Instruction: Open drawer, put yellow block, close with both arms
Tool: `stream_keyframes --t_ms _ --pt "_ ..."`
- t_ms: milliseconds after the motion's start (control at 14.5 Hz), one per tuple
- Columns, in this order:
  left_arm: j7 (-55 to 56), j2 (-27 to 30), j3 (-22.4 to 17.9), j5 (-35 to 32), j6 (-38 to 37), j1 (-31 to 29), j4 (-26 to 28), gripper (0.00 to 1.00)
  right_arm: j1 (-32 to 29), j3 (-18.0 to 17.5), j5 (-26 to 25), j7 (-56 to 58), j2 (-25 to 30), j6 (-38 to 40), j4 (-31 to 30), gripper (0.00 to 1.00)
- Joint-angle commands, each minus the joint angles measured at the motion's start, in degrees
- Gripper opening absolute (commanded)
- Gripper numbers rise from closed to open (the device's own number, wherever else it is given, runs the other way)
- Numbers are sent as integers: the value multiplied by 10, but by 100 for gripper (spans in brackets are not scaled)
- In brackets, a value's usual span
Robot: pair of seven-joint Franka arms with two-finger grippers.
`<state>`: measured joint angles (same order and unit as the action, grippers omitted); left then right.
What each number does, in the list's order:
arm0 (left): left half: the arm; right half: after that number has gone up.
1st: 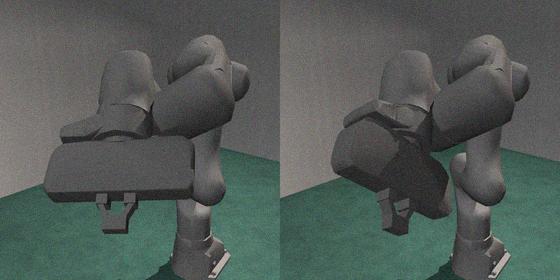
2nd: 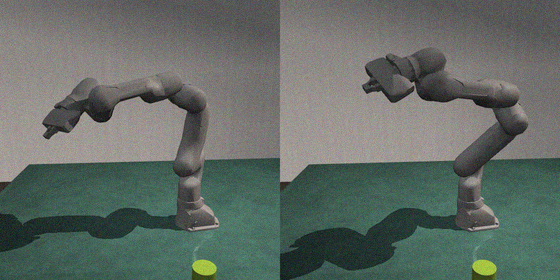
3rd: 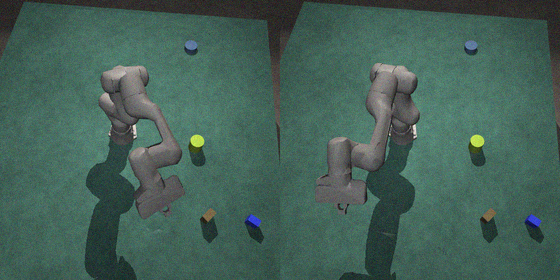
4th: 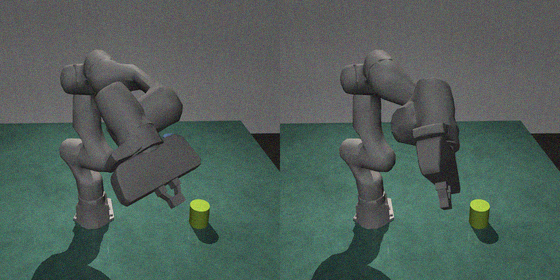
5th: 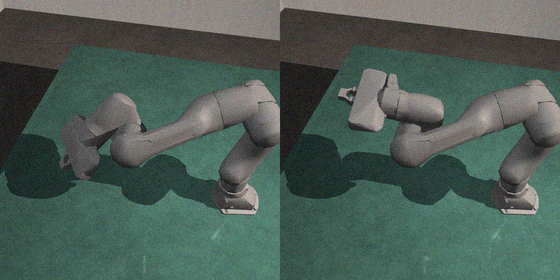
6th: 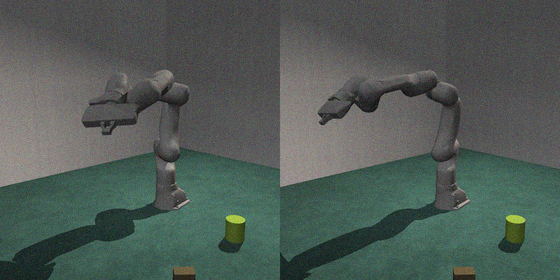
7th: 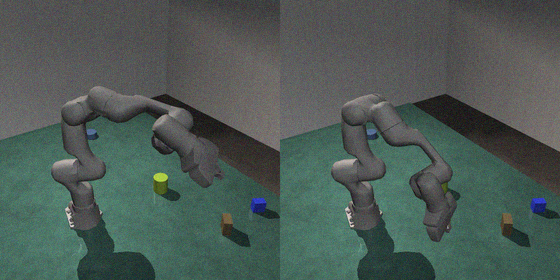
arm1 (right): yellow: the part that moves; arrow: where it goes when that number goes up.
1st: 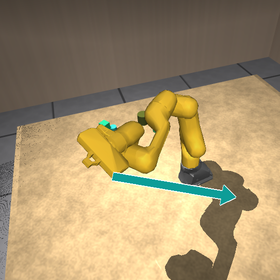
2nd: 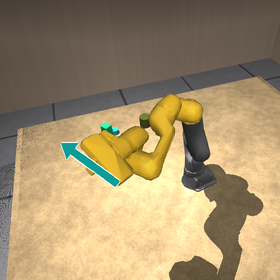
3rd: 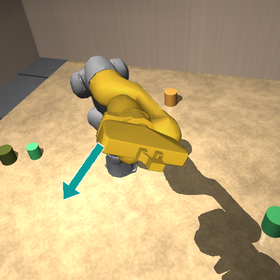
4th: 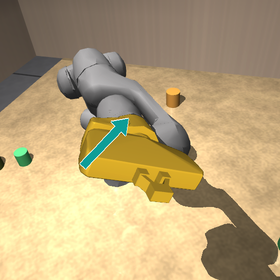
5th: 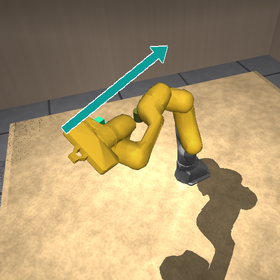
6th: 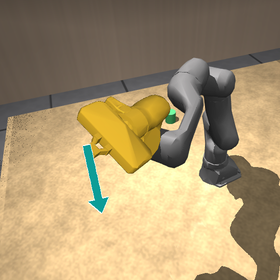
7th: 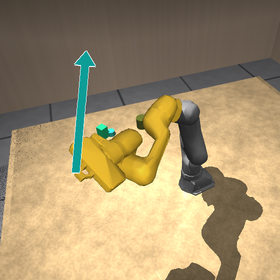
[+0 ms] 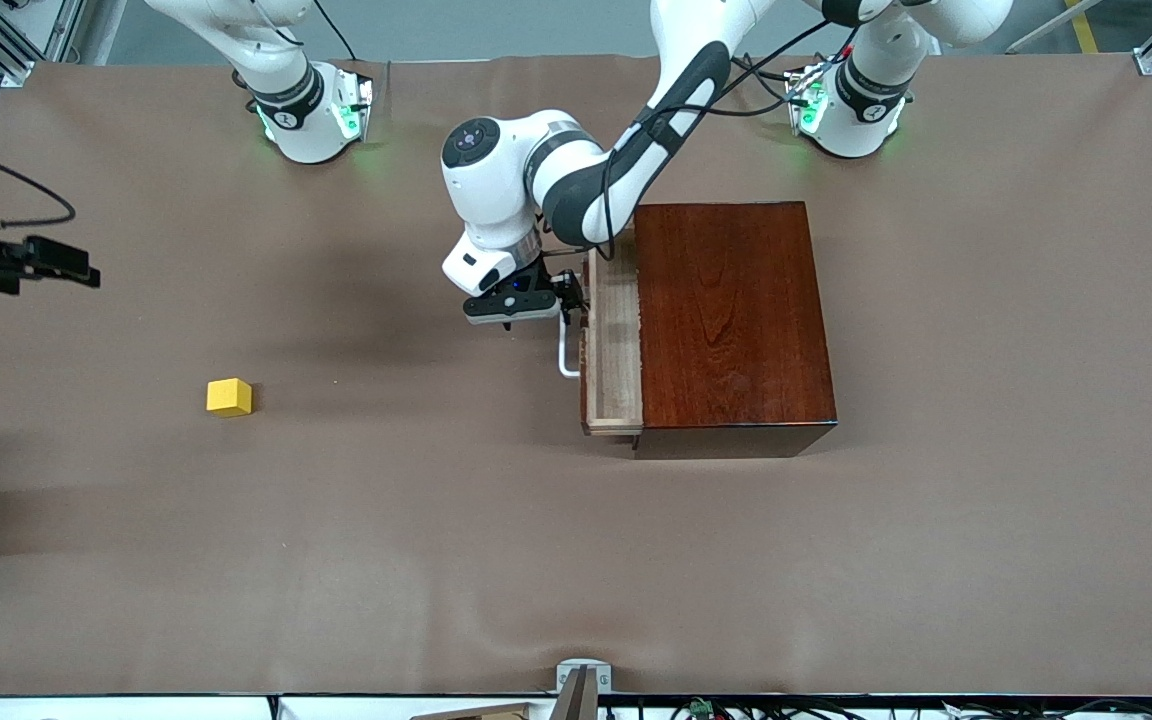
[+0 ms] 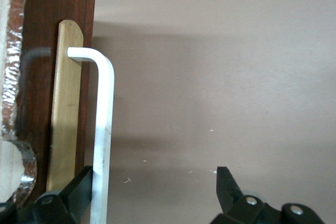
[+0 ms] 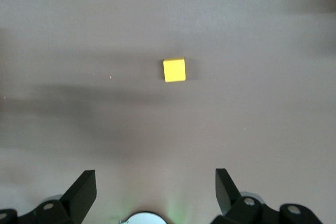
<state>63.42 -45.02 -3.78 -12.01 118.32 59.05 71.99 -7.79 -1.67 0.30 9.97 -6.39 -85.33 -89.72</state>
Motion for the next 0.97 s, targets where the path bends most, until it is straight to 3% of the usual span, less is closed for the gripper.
stream_keyframes --t_ms 0,552,897 --pt "19 -18 3 2 10 8 -40 100 -13 -9 -4 -1 -22 -10 12 100" --pt "36 -8 -1 9 22 5 -45 100 -46 -9 -1 -1 -70 -44 12 100" --pt "28 84 -4 10 -66 -30 -41 100 -48 -9 1 -2 -92 -80 5 100"
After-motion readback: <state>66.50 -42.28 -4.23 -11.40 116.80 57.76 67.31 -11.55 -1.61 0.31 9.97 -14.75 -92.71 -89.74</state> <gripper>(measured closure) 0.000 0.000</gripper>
